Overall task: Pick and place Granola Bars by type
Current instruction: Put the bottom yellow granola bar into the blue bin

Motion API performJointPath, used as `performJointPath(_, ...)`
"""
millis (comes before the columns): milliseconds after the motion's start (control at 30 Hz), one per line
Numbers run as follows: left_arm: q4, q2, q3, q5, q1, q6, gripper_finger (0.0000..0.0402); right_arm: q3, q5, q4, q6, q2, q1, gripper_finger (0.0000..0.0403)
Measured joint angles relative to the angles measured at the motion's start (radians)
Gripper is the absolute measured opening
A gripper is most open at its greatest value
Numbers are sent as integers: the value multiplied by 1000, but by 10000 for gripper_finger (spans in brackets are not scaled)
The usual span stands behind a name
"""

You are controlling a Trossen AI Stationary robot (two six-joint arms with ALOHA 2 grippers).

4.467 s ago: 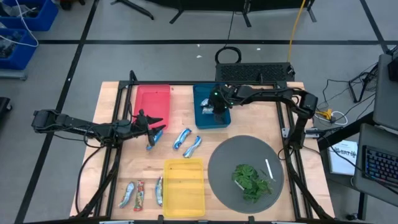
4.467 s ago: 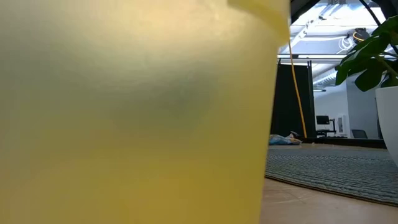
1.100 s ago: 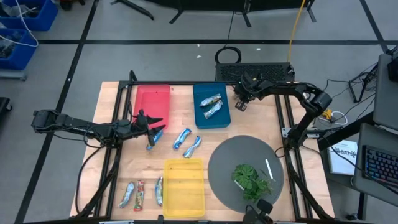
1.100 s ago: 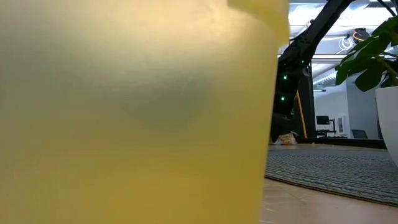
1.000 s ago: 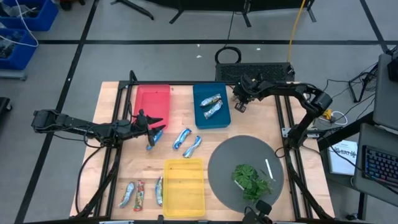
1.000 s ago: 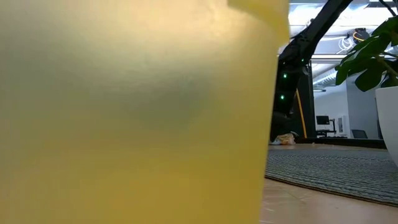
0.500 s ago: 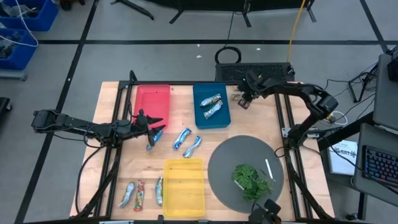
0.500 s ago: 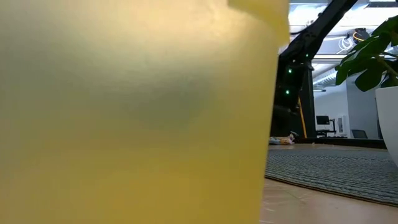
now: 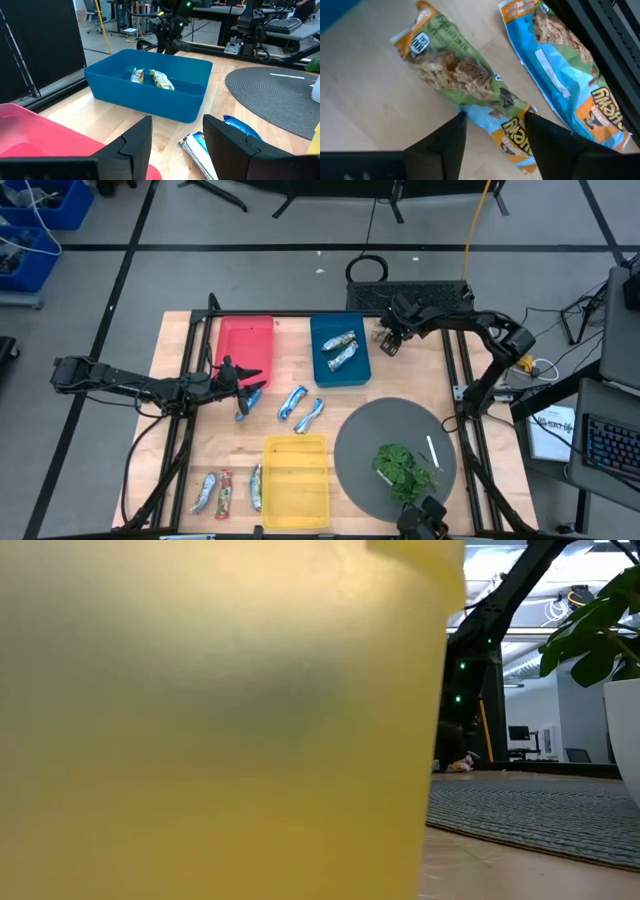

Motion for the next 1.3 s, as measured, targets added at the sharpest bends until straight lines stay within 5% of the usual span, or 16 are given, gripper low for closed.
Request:
performJointPath(200,0,0,0,0,0,0,179,0,-2,33,4,8,0,152)
performJointPath(433,0,0,0,0,0,0,179,0,-2,61,-1,7,0,12)
performJointPath(833,0,0,0,0,0,0,179,0,-8,57,13,-162,84,0)
performJointPath(1033,0,0,0,0,0,0,179,0,-217,59,139,-291,225,0)
performJointPath(1300,0,0,0,0,0,0,179,0,-145,107,185,-277,395,0)
